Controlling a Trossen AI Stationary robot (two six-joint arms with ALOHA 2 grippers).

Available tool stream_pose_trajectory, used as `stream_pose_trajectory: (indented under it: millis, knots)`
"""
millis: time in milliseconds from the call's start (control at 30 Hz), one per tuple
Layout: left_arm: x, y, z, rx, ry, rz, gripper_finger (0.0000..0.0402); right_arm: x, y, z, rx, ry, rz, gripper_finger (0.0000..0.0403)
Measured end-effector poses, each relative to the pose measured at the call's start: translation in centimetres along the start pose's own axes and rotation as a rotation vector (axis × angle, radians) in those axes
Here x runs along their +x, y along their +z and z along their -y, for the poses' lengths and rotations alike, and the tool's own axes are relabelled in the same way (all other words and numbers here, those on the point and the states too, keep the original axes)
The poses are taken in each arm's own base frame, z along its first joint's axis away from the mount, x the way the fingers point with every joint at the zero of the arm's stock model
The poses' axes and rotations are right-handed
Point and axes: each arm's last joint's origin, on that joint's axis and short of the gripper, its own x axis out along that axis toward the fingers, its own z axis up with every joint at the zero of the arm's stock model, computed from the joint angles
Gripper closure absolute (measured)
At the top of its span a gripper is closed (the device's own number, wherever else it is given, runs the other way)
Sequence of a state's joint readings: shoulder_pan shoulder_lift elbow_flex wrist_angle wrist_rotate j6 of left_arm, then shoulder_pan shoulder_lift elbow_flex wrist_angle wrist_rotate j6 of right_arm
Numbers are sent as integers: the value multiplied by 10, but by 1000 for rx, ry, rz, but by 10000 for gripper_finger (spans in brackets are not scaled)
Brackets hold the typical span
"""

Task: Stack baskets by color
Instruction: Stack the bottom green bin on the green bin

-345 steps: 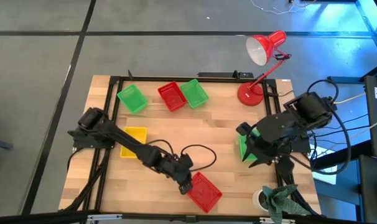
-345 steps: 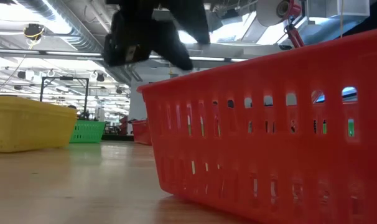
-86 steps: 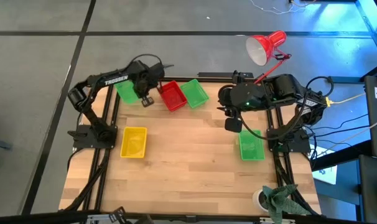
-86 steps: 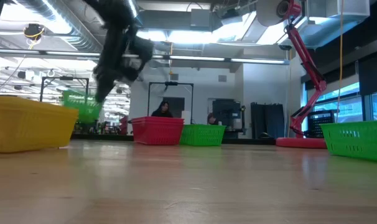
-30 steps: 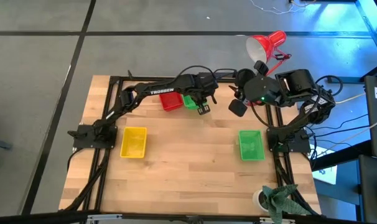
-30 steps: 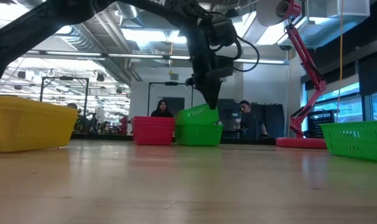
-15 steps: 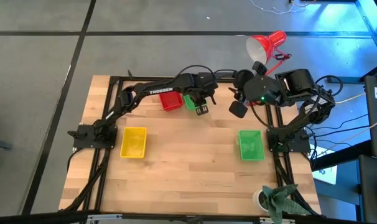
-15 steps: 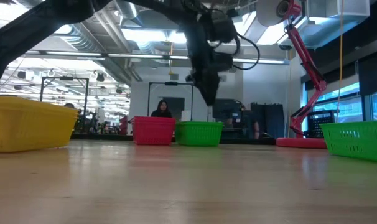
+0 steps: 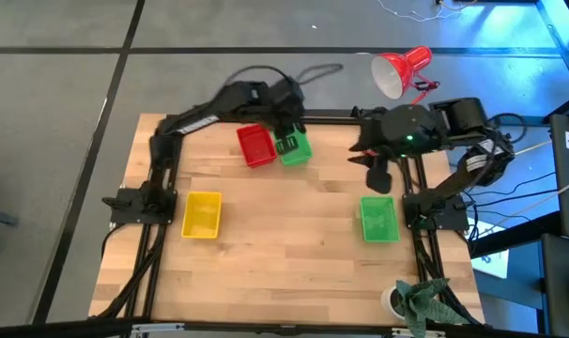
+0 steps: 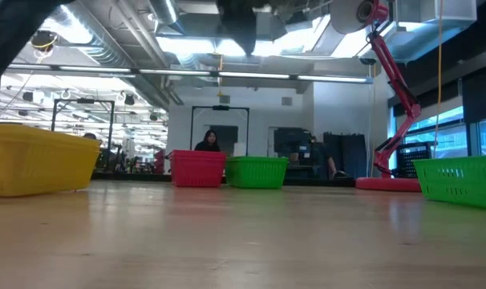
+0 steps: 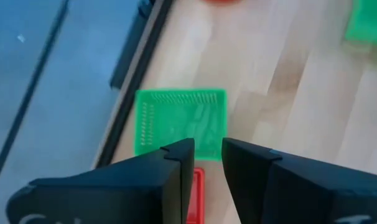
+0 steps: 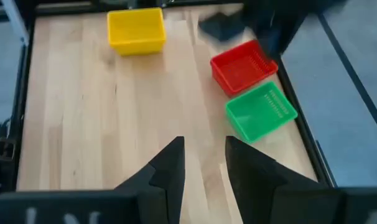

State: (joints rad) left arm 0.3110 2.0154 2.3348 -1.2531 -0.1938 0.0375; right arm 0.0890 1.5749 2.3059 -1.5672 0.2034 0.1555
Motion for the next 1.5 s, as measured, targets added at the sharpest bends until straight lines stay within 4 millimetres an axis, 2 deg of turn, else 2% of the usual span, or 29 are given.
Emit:
stream_pose_trajectory:
  millis: [133,300,433,600,800,1067,1267,1500]
  knots:
    - [-50,-3,-7,-16,10,107,325,-7,-22,6,29,-25,-36,286]
    - [-100,-13,-13,-28,21,203,328,5,-62,10,108,-79,-163,286]
    - [-131,-22,-18,-41,22,269,325,30,-88,9,107,-100,-297,286]
    - [-155,-31,-23,-59,23,318,328,69,-120,6,48,-68,-510,286]
    - [-162,-34,-24,-62,25,327,326,120,-151,11,5,-40,-624,286]
    - [-162,-36,-24,-59,25,306,325,173,-184,22,-44,115,-594,286]
    - [-161,-38,-24,-78,21,293,327,192,-211,36,-7,152,-637,286]
    - [-161,-39,-24,-73,21,278,325,201,-228,51,66,124,-663,286]
